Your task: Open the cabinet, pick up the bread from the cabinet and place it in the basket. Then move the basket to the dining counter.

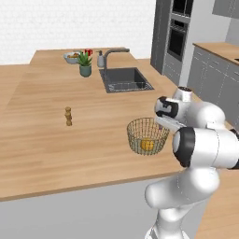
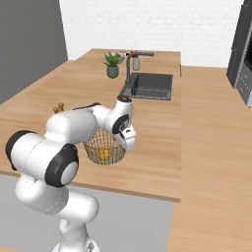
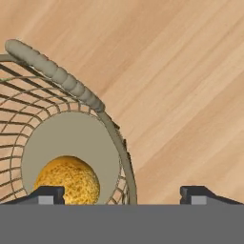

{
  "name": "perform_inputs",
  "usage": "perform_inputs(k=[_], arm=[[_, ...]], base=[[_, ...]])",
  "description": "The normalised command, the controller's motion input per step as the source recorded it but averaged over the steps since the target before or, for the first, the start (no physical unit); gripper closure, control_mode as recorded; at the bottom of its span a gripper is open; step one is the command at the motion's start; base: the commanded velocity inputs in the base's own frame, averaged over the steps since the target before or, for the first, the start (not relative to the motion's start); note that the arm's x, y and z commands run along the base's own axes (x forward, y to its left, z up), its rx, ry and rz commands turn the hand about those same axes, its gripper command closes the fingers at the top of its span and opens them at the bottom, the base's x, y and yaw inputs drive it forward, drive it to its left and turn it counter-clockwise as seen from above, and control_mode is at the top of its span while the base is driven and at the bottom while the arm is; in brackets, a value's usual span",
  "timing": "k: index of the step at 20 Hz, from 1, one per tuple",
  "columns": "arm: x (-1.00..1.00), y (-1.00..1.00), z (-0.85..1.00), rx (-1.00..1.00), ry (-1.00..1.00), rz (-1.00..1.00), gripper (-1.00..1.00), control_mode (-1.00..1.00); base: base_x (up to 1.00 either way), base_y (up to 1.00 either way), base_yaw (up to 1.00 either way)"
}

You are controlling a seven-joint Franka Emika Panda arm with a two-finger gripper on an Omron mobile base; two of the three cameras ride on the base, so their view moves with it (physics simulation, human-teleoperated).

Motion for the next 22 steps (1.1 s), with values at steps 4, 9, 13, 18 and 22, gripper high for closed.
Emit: perform_inputs(k=[4,9,13,18,22], arm=[[-0.14,0.01,0.89,-0.11,-0.11,0.0,-1.0,-1.0],[-0.54,0.0,1.0,-0.03,-0.23,0.09,-1.0,-1.0],[-0.75,0.04,1.0,-0.03,-0.34,0.2,-1.0,-1.0],[-0.79,0.3,1.0,-0.14,-0.28,0.35,-1.0,-1.0],[-0.81,0.56,0.82,-0.26,-0.2,0.41,-1.0,-1.0]], base=[[0.0,0.0,0.0],[0.0,0.0,0.0],[0.0,0.0,0.0],[0.0,0.0,0.0],[0.0,0.0,0.0]])
